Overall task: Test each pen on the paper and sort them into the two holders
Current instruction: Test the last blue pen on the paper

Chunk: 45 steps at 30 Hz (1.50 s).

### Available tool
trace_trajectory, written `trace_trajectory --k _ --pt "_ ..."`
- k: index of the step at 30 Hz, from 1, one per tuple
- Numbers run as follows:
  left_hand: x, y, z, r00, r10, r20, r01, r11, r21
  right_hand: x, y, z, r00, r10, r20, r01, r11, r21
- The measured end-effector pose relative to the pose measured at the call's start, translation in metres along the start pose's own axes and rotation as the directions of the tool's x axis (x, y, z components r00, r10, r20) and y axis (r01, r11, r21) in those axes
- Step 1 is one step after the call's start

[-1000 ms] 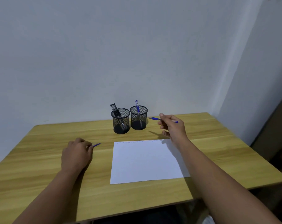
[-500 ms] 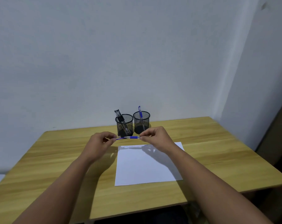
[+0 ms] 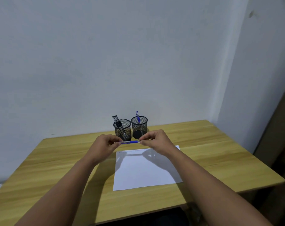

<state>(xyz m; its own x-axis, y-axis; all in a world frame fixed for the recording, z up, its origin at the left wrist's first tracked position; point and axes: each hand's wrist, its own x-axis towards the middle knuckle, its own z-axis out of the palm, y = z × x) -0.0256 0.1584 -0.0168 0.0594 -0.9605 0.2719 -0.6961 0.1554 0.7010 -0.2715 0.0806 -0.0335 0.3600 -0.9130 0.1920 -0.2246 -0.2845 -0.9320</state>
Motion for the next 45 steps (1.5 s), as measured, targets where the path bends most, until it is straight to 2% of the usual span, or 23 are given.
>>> trace_trajectory --k 4,9,11,13,15,17,20,23,25,28,32,39,45 --pt "0.005 0.007 0.002 0.994 -0.038 0.104 0.040 0.999 -0.024 -0.002 -0.006 -0.001 1.000 0.012 0.024 -0.013 1.000 0.017" --pt "0.016 0.014 -0.001 0.992 -0.044 0.122 0.054 0.996 -0.076 0.002 -0.009 -0.005 0.999 0.027 0.020 -0.027 0.999 0.036" --pt "0.021 0.020 -0.004 0.990 -0.040 0.137 0.050 0.996 -0.070 0.005 -0.011 -0.007 1.000 0.013 0.029 -0.013 1.000 -0.010" --pt "0.029 0.028 -0.007 0.994 -0.018 0.108 0.029 0.994 -0.110 0.012 -0.015 -0.012 0.997 -0.004 0.072 0.013 0.991 -0.133" --pt "0.041 0.039 -0.007 1.000 0.023 0.009 -0.021 0.979 -0.200 0.025 -0.023 -0.018 0.994 -0.010 0.105 0.039 0.959 -0.280" --pt "0.056 0.048 -0.004 0.996 0.037 -0.081 -0.053 0.977 -0.208 0.040 -0.032 -0.026 0.999 -0.039 0.037 0.048 0.944 -0.326" --pt "0.079 0.042 0.008 0.993 0.026 -0.113 -0.025 1.000 0.011 0.066 -0.041 -0.040 0.984 -0.035 -0.174 -0.007 0.972 -0.234" --pt "0.099 0.029 0.026 0.995 0.014 -0.103 0.024 0.934 0.357 0.091 -0.042 -0.045 0.943 -0.022 -0.333 -0.036 0.985 -0.168" --pt "0.111 0.025 0.039 0.994 -0.006 -0.108 0.060 0.861 0.505 0.107 -0.041 -0.043 0.935 -0.027 -0.354 -0.030 0.988 -0.154" --pt "0.126 0.022 0.057 0.997 -0.031 -0.072 0.070 0.767 0.637 0.125 -0.035 -0.034 0.943 -0.020 -0.331 -0.049 0.979 -0.197" --pt "0.141 0.014 0.071 0.996 -0.029 -0.087 0.082 0.717 0.692 0.139 -0.022 -0.020 0.947 -0.021 -0.319 -0.061 0.968 -0.245" --pt "0.151 0.008 0.082 0.993 0.013 -0.118 0.076 0.697 0.713 0.154 -0.020 -0.012 0.905 -0.119 -0.409 0.057 0.986 -0.159" --pt "0.149 0.005 0.085 0.990 0.035 -0.137 0.074 0.697 0.713 0.151 -0.002 -0.003 0.960 -0.008 -0.279 -0.063 0.968 -0.244"
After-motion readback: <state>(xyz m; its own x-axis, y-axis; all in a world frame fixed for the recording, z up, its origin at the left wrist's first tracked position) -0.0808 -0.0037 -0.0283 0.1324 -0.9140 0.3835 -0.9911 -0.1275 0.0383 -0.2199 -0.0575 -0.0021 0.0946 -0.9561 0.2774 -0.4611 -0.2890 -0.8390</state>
